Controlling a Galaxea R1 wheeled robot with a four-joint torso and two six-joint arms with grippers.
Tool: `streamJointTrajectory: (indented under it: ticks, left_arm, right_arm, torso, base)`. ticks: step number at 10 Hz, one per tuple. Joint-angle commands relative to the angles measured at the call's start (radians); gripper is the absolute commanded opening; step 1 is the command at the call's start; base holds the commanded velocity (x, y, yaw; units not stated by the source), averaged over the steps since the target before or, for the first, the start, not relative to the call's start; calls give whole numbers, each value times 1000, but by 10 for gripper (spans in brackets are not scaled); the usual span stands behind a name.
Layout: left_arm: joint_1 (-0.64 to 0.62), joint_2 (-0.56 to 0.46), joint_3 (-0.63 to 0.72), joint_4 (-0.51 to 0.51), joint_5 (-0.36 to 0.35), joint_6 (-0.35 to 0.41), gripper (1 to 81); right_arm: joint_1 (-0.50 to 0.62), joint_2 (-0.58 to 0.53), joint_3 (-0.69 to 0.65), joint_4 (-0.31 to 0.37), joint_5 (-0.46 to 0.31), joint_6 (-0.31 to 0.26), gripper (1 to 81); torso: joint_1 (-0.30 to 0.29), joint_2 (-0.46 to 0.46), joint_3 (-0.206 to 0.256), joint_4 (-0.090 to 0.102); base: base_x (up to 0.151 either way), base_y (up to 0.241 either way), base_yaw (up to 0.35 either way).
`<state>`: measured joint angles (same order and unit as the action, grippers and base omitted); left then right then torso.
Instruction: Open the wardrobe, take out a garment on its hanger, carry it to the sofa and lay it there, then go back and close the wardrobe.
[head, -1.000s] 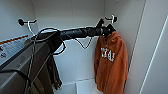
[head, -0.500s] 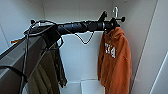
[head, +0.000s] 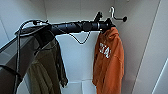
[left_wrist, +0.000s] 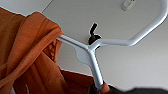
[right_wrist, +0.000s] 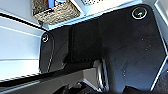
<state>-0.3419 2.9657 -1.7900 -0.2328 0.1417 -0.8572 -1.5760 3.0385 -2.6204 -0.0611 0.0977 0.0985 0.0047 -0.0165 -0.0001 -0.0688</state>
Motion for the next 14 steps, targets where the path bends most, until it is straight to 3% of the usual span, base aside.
streamJointTrajectory:
  ticks: [1, 5, 14]
  left_arm:
    - [-174, -74, 87, 39, -114, 32, 10]
    - [-147, -74, 138, 32, -154, 32, 10]
    - [-124, -71, 182, 30, -157, 32, 10]
  right_arm:
    - [46, 9, 8, 0, -49, -2, 811]
    - [44, 7, 8, 0, -38, -2, 811]
    - [43, 9, 8, -2, -36, -5, 811]
  torso:
    - [0, 0, 0, 0]
    - [0, 0, 0, 0]
    - [0, 1, -1, 0]
  base:
    - [0, 0, 0]
    - [0, 0, 0]
    - [-89, 0, 0]
